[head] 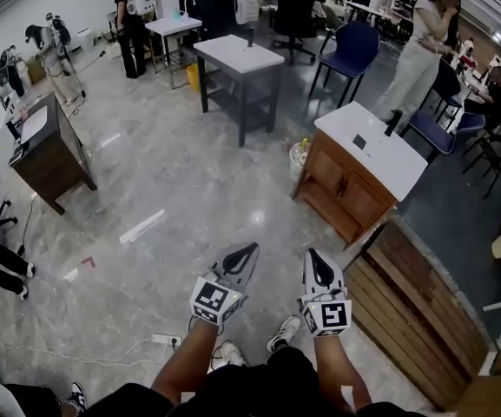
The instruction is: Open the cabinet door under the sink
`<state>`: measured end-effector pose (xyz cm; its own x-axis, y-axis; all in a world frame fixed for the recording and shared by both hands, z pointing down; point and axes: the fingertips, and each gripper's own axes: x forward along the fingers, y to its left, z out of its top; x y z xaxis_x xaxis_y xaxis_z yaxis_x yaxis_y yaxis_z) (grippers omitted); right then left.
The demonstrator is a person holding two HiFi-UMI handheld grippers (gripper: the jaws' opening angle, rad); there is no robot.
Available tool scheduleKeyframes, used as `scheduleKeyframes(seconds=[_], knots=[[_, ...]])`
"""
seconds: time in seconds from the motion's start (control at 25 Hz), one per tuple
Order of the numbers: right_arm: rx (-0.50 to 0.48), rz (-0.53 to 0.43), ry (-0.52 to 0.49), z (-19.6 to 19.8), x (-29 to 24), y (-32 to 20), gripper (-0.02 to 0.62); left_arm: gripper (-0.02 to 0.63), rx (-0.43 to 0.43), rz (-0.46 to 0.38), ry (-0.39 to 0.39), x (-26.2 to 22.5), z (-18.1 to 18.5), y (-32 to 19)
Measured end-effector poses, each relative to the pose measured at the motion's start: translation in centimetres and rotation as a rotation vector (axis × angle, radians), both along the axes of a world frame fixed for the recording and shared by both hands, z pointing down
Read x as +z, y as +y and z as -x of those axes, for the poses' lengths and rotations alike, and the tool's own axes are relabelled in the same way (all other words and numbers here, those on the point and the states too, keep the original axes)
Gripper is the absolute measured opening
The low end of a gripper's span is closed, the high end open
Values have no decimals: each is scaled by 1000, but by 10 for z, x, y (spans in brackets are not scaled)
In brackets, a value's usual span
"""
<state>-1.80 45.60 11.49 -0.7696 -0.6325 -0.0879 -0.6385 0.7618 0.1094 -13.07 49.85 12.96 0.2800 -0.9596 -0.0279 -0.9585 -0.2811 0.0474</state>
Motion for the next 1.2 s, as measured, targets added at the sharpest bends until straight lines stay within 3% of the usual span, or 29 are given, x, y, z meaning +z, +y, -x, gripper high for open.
scheduleKeyframes(seconds=[0.32,0.56,0.8,0.96,1.2], knots=[[-1,10,-25,-2,2,-73,18,23,-6,36,-33,13,-7,-74],[-28,11,-44,-9,4,-139,18,23,-35,9,-44,-2,-17,-143],[-61,-33,-69,-16,-17,-189,18,23,-42,32,-60,-4,-34,-203],[-72,-86,-52,-18,-22,-209,18,23,-28,29,-62,-7,-45,-231],[-37,-50,-46,-13,-14,-240,18,23,21,31,-65,-1,-48,-266]])
